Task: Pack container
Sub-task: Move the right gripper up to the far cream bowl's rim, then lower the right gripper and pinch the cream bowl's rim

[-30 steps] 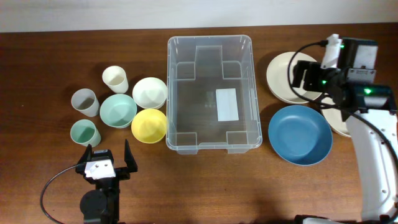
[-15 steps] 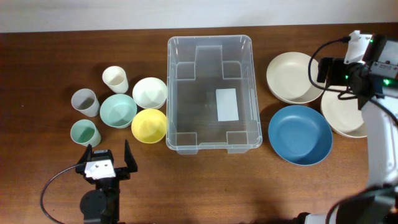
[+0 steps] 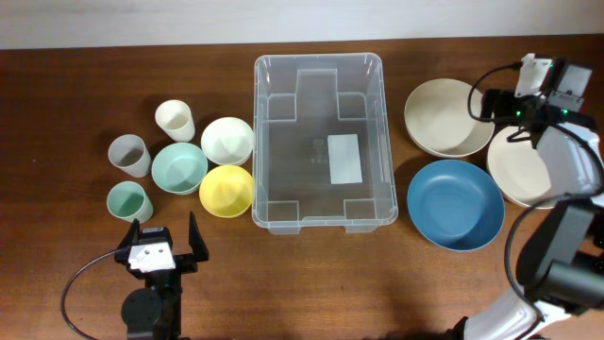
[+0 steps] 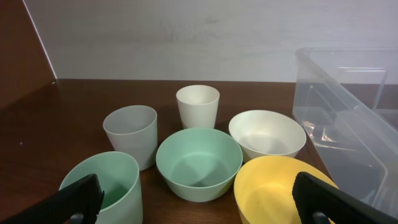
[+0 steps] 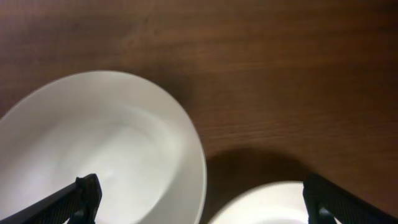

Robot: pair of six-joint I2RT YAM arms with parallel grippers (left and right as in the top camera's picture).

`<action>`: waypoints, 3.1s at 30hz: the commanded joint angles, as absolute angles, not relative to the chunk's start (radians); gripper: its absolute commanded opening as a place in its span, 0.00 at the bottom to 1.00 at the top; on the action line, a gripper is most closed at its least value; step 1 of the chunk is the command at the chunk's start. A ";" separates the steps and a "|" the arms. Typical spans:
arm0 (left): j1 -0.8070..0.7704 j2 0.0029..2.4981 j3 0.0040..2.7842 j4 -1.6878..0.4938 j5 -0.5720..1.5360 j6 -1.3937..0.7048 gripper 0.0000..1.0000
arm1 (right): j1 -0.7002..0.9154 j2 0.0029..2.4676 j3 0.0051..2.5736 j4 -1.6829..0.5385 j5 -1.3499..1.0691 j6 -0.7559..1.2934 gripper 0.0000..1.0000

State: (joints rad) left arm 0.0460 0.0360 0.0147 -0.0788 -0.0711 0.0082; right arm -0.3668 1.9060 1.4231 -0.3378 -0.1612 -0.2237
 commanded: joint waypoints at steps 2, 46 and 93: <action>0.042 0.029 0.009 -0.076 -0.068 0.023 1.00 | -0.366 1.984 1.435 -0.278 -0.225 -0.251 0.99; 0.042 0.029 0.009 -0.076 -0.068 0.023 1.00 | -0.363 2.104 1.477 -0.193 -0.224 -0.250 0.04; 0.042 0.029 0.009 -0.076 -0.068 0.023 1.00 | -0.281 2.167 1.481 -0.153 -0.156 -0.228 0.80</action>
State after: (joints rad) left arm 0.0460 0.0360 0.0147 -0.0788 -0.0711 0.0078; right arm -0.2901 2.1490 1.4681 -0.1532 -0.1967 -0.2352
